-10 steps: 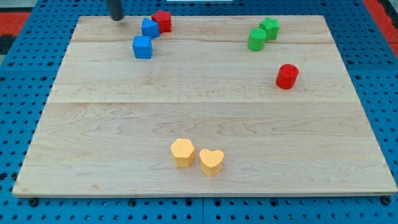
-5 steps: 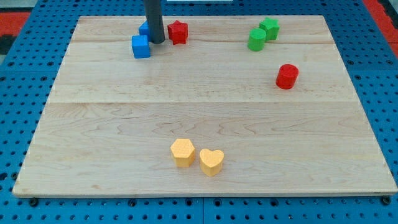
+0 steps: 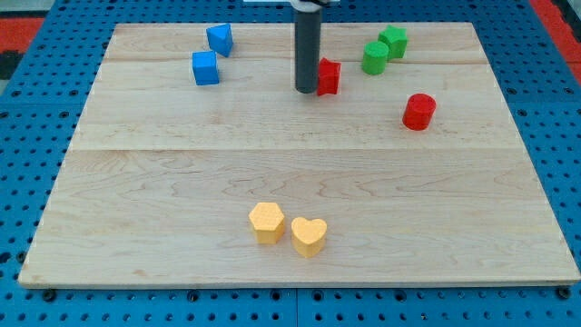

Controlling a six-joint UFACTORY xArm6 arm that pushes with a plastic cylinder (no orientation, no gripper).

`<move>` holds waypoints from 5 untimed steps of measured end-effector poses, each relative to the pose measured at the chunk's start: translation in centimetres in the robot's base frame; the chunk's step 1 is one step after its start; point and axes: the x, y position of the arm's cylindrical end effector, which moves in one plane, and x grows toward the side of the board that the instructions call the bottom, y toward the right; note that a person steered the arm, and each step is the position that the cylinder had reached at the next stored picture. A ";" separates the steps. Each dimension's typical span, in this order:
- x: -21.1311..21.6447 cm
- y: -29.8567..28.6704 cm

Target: Move the red star left to the red circle

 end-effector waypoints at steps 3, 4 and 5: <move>-4.6 1.7; 0.8 5.5; 2.6 8.6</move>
